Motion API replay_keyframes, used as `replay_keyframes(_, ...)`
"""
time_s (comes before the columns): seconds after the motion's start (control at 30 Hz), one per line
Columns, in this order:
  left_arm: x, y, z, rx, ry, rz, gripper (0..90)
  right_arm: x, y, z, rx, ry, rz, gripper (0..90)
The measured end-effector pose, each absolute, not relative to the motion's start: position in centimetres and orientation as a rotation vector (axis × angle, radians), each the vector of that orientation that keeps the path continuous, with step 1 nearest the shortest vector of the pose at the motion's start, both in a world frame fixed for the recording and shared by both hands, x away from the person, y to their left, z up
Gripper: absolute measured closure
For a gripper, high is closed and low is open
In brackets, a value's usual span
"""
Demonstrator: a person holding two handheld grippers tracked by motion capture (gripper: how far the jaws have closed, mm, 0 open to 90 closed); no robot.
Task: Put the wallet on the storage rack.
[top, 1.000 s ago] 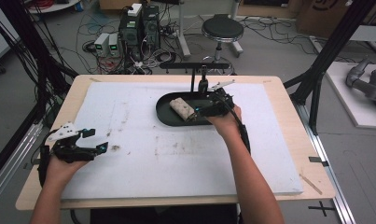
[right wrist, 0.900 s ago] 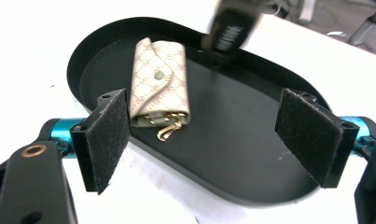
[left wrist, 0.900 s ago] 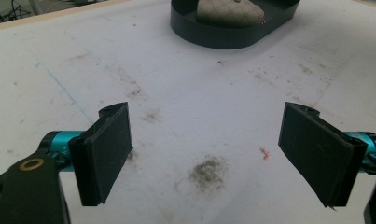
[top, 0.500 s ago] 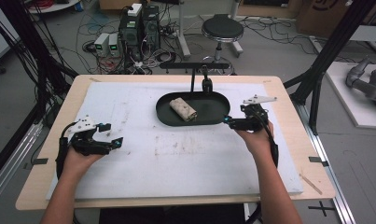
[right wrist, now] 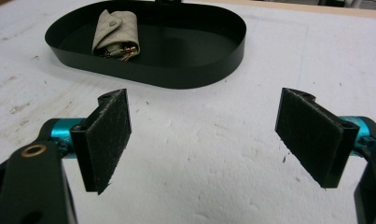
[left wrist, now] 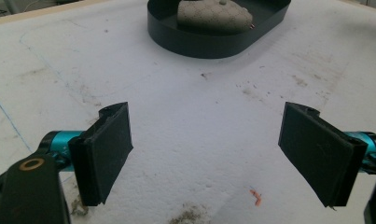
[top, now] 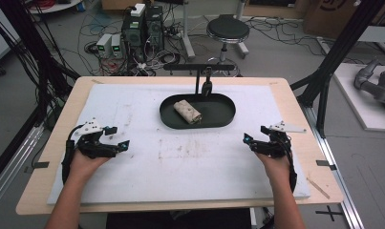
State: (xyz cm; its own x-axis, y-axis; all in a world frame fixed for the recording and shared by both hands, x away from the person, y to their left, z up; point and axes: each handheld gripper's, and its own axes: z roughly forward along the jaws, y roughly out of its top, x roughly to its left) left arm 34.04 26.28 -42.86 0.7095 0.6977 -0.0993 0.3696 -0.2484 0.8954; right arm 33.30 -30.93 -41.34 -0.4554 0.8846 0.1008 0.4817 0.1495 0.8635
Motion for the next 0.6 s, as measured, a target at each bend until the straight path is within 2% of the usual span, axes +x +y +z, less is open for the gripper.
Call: replay_keyframes(0.6,34.2,24.6,-42.9,1.871,0.783,0.373,17.2,32.2,-31.9,-42.2,1.303,1.973,1.234,18.7)
